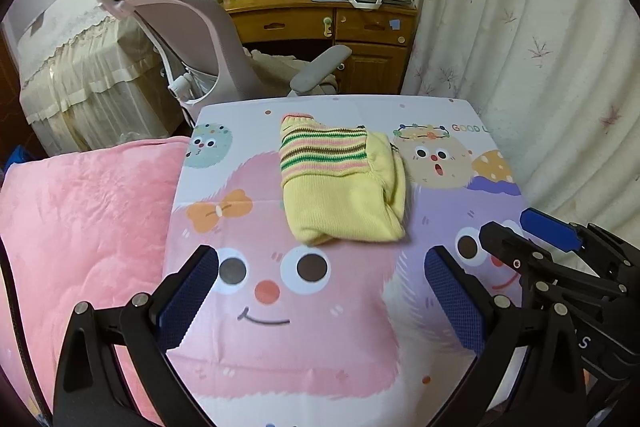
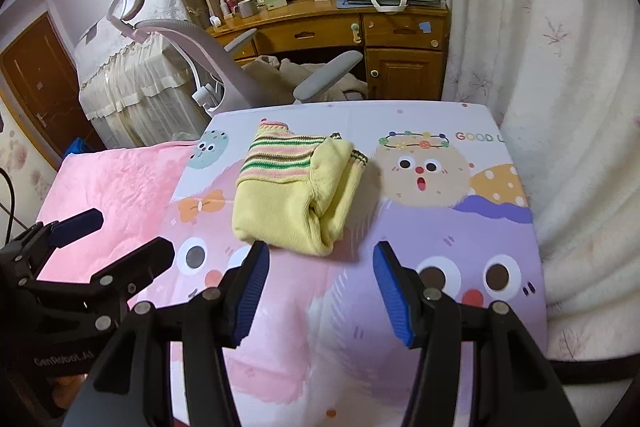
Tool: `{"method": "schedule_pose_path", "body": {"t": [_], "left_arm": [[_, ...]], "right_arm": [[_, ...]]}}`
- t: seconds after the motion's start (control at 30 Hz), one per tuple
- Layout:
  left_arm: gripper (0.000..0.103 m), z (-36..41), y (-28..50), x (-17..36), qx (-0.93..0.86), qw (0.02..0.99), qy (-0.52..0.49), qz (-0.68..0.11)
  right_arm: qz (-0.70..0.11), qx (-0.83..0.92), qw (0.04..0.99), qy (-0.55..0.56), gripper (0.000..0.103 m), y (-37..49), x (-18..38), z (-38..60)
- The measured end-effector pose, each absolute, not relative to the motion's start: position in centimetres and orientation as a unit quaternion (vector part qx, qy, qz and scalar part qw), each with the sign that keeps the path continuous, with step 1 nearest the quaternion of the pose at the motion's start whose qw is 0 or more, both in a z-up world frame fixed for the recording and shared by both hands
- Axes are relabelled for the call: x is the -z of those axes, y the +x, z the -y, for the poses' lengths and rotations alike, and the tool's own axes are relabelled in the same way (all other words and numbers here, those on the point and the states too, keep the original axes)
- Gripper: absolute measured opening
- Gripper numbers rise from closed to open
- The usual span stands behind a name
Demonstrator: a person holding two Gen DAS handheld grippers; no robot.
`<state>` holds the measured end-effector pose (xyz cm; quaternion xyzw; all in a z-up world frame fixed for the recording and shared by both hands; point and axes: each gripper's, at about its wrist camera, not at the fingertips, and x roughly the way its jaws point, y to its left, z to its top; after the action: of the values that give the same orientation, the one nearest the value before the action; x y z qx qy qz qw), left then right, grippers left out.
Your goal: Fold large clothes
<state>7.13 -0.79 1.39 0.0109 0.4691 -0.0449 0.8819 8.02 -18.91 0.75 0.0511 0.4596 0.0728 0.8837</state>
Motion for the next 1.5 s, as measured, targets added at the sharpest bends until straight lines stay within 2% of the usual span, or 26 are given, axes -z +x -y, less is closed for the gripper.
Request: {"method": "schedule_pose_path", "body": {"t": [0.37, 0.67, 1.5], "left_arm": [[0.102, 1.6, 2.5, -2.5, 0.017, 0.887, 0.003, -0.461], [0.102, 2.4, 0.4, -3.3, 0.012, 0.894, 0.012, -0.448], [0.102, 3.3, -0.7, -3.4, 0.004, 0.892, 0.019, -0.452]], "right_arm": [[-0.466, -0.031, 0.882, 0.068, 0.055, 3.4, -1.3, 19.7], [-0.45, 0.003, 0.892, 0.039, 0.055, 1.3, -2.7, 19.7], [-0.449, 0.001, 0.893, 0.036, 0.055, -0.4, -3.1, 20.7]]}}
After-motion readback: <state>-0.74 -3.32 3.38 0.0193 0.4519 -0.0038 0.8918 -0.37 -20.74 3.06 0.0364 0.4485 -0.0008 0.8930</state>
